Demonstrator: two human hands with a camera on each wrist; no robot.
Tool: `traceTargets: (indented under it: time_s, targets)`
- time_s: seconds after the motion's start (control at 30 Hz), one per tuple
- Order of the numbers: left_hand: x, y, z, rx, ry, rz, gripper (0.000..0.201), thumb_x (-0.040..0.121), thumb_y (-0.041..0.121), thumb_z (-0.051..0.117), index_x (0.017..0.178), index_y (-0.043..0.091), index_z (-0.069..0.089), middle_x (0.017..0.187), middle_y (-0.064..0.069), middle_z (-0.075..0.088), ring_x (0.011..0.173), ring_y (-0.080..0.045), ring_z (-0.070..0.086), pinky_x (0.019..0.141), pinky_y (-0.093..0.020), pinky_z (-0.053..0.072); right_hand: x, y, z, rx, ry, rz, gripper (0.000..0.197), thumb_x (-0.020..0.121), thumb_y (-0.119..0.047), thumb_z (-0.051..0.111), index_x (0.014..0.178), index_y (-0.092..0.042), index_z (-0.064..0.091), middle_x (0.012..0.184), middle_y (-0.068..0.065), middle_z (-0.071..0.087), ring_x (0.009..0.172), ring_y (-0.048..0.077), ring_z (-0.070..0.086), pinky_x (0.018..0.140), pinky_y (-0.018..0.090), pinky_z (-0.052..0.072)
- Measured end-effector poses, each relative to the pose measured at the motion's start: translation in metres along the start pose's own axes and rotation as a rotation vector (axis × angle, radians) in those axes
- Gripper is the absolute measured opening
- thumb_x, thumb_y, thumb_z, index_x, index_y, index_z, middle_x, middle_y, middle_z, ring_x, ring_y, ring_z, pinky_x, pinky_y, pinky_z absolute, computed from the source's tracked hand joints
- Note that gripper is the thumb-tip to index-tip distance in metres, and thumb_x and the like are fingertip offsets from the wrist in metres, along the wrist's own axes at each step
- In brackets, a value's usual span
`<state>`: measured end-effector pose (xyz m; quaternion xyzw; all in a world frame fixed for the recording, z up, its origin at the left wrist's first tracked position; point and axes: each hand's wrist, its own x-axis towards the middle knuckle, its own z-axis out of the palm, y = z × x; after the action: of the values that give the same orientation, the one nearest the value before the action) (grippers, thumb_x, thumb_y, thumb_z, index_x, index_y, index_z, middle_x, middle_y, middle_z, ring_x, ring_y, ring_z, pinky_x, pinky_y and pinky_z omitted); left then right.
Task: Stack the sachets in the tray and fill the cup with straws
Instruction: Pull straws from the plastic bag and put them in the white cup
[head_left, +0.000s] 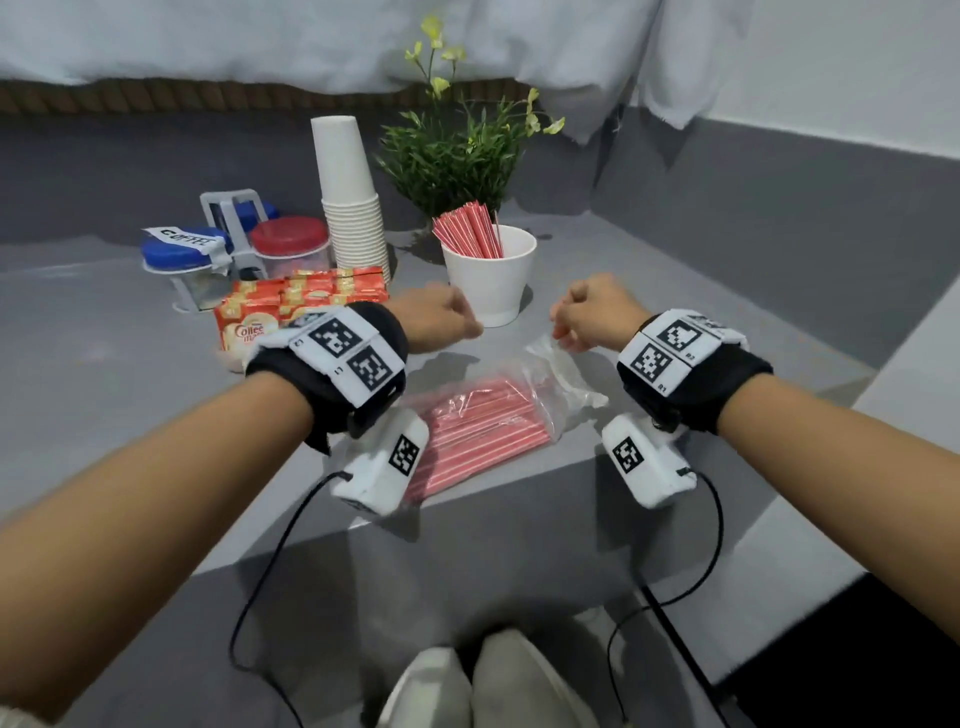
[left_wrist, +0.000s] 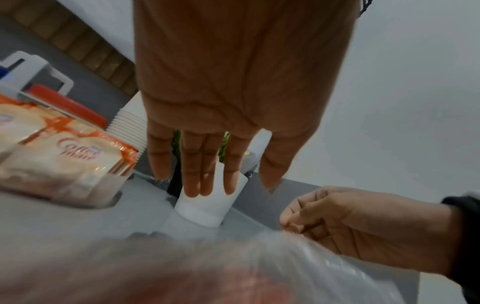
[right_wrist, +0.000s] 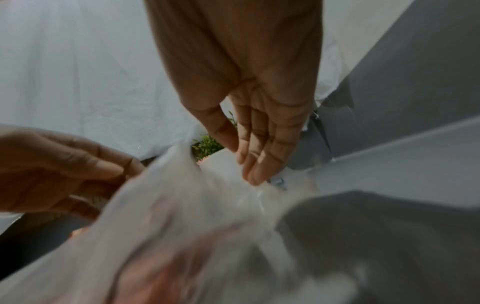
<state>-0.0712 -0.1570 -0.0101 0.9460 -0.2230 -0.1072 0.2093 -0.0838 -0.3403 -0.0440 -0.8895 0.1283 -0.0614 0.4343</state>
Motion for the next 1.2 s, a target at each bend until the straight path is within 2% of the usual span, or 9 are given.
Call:
traceTargets:
  time_s: [0.1,0.37,0.47,0.63,0.7,0.8,1.0,1.13,1.2]
  targets:
    - [-0.012,-0.006,0.021,0.053,-0.142,-0.090,0.038,0.093,0.035,0.049,0.124,0.013,0.048,0.128,-0.006,0.052,0.118,-0.021,0.048,0.095,-0.029,0.034,-0.014,0.015,0.011,-0.085,-0.092,0.082,0.027,0.086,0.003,0.043,0.062,-0.006,0.052,0.064,0.010,0.057,0.058,0.021,0.054,0.070,0.036,0.051]
    - [-0.025,-0.016,0.055,0.199,-0.181,-0.150,0.077,0.078,0.052,0.063,0.138,0.017,0.031,0.140,-0.010,0.036,0.130,-0.030,0.034,0.106,-0.043,0.031,-0.038,0.020,0.028,-0.122,-0.172,0.027,0.034,0.087,0.003,0.041,0.060,-0.012,0.055,0.067,0.004,0.054,0.073,0.022,0.053,0.059,0.026,0.045]
    - [-0.026,-0.016,0.056,0.214,-0.152,-0.162,0.076,0.077,0.052,0.065,0.135,0.014,0.035,0.138,-0.012,0.036,0.129,-0.031,0.032,0.105,-0.043,0.031,-0.044,0.019,0.030,0.039,-0.213,0.018,0.037,0.085,0.010,0.045,0.060,-0.016,0.057,0.068,0.002,0.056,0.074,0.026,0.059,0.067,0.037,0.052]
    - [-0.028,-0.016,0.059,0.211,-0.124,-0.164,0.063,0.081,0.051,0.061,0.123,0.007,0.044,0.129,-0.014,0.045,0.121,-0.030,0.041,0.097,-0.038,0.036,-0.050,0.020,0.035,0.193,-0.244,0.020,0.022,0.085,0.013,0.046,0.091,0.003,0.065,0.087,0.025,0.063,0.070,0.031,0.060,0.077,0.052,0.051]
    - [-0.030,-0.016,0.060,0.182,-0.116,-0.152,0.059,0.082,0.049,0.060,0.118,0.005,0.047,0.124,-0.015,0.050,0.116,-0.030,0.046,0.093,-0.035,0.037,-0.053,0.018,0.036,0.190,-0.227,-0.005,0.026,0.085,0.014,0.044,0.102,0.008,0.064,0.093,0.028,0.063,0.071,0.030,0.061,0.073,0.049,0.054]
    - [-0.030,-0.017,0.063,0.155,-0.103,-0.138,0.055,0.083,0.047,0.060,0.116,0.005,0.048,0.121,-0.015,0.052,0.114,-0.030,0.048,0.093,-0.035,0.038,-0.054,0.016,0.034,0.271,-0.218,-0.034,0.022,0.085,0.013,0.048,0.102,0.009,0.063,0.078,0.014,0.062,0.064,0.021,0.060,0.059,0.031,0.055]
    - [-0.032,-0.027,0.070,0.094,-0.065,-0.105,0.054,0.084,0.047,0.058,0.122,0.014,0.039,0.126,-0.011,0.045,0.119,-0.028,0.041,0.103,-0.048,0.036,-0.049,0.020,0.025,0.277,-0.203,-0.095,0.019,0.085,0.009,0.053,0.099,0.005,0.065,0.073,0.005,0.061,0.070,0.019,0.057,0.071,0.030,0.051]
    - [-0.036,-0.030,0.072,0.113,-0.064,-0.084,0.055,0.086,0.050,0.052,0.126,0.017,0.034,0.129,-0.009,0.040,0.122,-0.027,0.037,0.103,-0.049,0.035,-0.043,0.027,0.023,0.403,-0.147,-0.022,0.012,0.086,0.006,0.054,0.089,0.001,0.065,0.048,-0.002,0.059,0.038,0.004,0.047,0.040,0.015,0.040]
    - [-0.036,-0.030,0.071,0.118,-0.076,-0.078,0.054,0.087,0.051,0.050,0.126,0.016,0.034,0.129,-0.009,0.039,0.122,-0.027,0.037,0.103,-0.049,0.035,-0.042,0.029,0.022,0.476,-0.128,0.006,0.016,0.086,0.006,0.053,0.079,-0.004,0.063,0.039,-0.006,0.055,0.030,0.002,0.041,0.035,0.013,0.036]
